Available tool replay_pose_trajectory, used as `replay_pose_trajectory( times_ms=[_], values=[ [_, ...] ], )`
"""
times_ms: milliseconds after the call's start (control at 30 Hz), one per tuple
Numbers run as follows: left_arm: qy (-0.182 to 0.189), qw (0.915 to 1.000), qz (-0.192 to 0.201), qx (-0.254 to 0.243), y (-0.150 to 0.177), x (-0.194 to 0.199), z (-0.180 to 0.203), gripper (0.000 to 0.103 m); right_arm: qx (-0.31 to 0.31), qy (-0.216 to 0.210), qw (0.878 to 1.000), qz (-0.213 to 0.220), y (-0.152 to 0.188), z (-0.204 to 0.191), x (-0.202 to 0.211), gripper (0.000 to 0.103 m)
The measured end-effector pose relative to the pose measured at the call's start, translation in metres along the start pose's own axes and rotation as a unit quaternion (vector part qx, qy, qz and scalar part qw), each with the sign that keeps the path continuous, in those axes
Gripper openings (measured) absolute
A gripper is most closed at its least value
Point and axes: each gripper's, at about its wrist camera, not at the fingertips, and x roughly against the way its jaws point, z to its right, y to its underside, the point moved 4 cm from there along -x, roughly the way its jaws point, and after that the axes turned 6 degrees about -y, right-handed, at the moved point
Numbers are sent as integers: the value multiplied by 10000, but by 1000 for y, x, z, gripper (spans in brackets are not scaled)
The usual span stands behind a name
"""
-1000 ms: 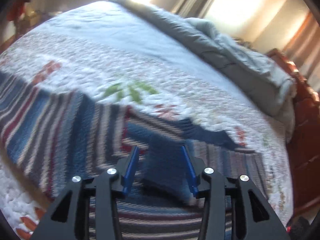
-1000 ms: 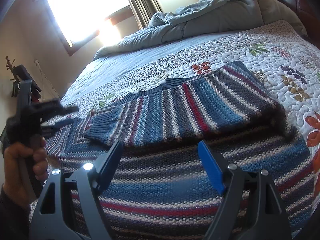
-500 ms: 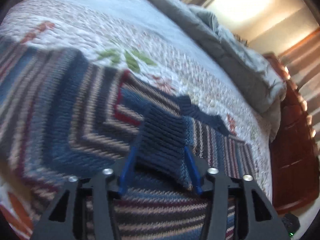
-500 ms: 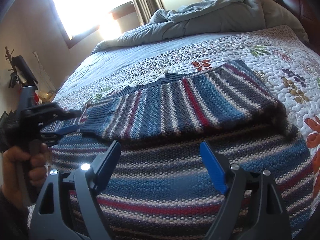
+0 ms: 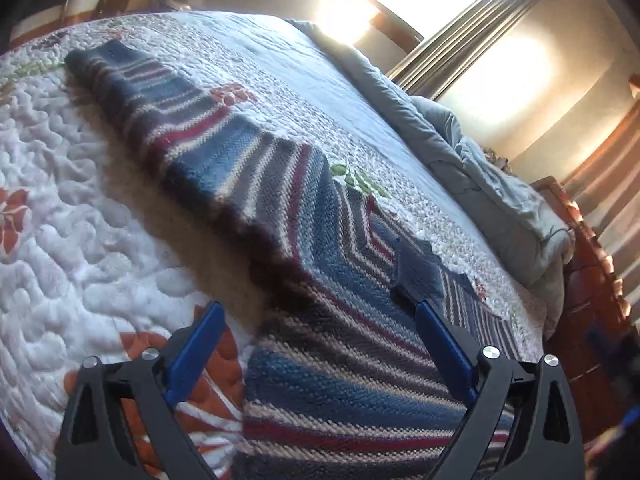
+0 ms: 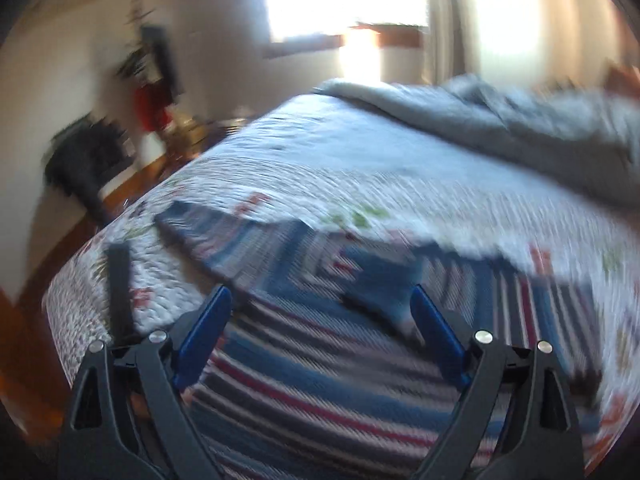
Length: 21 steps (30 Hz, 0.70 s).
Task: Fold small clothes
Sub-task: 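Move the left tool to the other sleeve cuff and grasp it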
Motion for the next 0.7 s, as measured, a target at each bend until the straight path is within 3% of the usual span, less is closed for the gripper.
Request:
replay_pose_trajectory(
  times_ms=[67, 200, 267, 333, 433, 567, 600, 700],
  values=[
    [-200, 9997, 78, 109, -12, 2, -15, 97, 708, -268, 9969, -192, -40, -50, -20, 96],
    [-262, 9982, 369, 399, -50, 17, -62, 97, 1205, -537, 9906, -360, -84, -109, -64, 96],
    [-311, 9965, 558, 543, -67, 23, -85, 97, 1104, -682, 9908, -391, -94, -126, -82, 96],
    [-103, 9959, 619, 656, -94, 30, -117, 97, 636, -1007, 9919, -446, -96, -137, -98, 96],
    [251, 9893, 683, 1267, -137, 38, -178, 97, 148, -1259, 9902, -589, -75, -144, -107, 96],
    [627, 9700, 454, 2303, -195, 28, -263, 97, -274, -1473, 9856, -779, -21, -142, -92, 96],
    [773, 9672, 367, 2392, -211, 22, -279, 97, -355, -1501, 9843, -854, -9, -142, -90, 96],
    [721, 9630, -27, 2596, -233, 0, -308, 97, -368, -1397, 9839, -1054, 34, -137, -81, 96]
  ],
)
